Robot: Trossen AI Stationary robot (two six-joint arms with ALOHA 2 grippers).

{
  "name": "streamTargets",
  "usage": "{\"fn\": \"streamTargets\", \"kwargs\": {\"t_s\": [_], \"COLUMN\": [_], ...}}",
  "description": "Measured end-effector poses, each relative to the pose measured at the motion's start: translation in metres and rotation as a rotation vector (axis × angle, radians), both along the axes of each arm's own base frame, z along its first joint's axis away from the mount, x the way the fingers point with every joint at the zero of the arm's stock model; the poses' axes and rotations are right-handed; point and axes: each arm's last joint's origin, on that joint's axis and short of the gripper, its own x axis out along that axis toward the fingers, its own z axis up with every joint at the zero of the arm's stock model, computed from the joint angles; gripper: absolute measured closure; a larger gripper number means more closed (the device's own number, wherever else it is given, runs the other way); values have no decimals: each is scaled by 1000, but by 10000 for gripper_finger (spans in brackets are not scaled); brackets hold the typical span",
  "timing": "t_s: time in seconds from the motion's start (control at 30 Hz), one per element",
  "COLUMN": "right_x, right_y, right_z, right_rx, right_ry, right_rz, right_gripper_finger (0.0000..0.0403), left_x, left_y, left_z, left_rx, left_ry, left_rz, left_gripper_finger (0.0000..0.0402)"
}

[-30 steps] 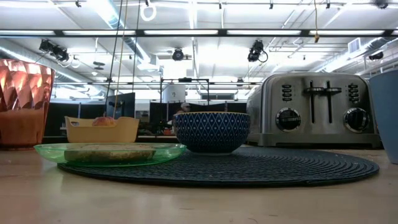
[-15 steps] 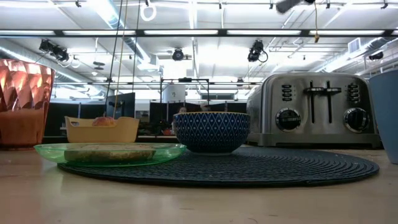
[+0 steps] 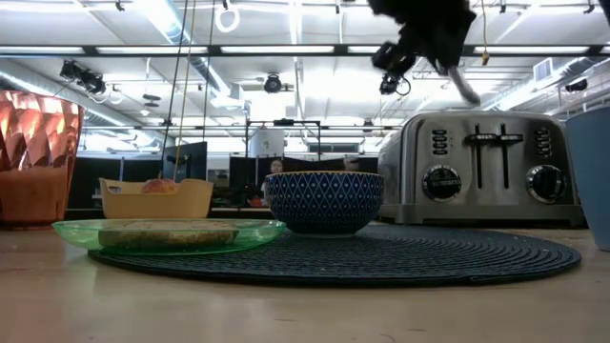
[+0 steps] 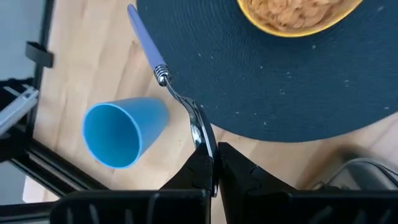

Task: Arrange a breakfast setting
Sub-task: Put the light dark blue spoon on the dark blue table mat to the left of the dark blue cup

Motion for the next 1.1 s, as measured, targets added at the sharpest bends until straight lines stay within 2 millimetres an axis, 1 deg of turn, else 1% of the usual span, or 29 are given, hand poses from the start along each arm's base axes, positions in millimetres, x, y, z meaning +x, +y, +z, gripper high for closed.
{"fn": "streamTargets", "kwargs": {"t_s": [0.3,0.5,0.63,0.7,0.77,0.87,0.93,1.0,1.1], "right_x": [27,45,51,53,54,54,55,58,54], "right_y": [-4,-5,-6,-8,-11,-21,-32,-40,-46], "right_z": [-47,-83,-102,-106,-106,-105,-106,-110,-117], "right_rx": [-44,-37,-3,62,116,132,134,139,162], "right_ry": [161,239,292,289,256,217,188,132,128], "right_rz": [6,37,64,74,96,137,122,124,152], "right_gripper_finger": [387,387,387,387,387,388,388,388,388], "left_x": [-2,-7,-12,-14,-16,-19,-19,-19,-19], "left_y": [0,3,5,7,8,10,10,10,10], "left_z": [-1,-1,0,1,2,3,3,3,3], "left_rx": [-20,-16,-14,-15,-6,-1,0,13,11], "left_ry": [22,19,11,2,-6,-18,-20,-22,-21], "left_rz": [-41,-43,-45,-46,-50,-51,-50,-43,-38], "left_gripper_finger": [171,171,171,171,170,171,171,171,171]}}
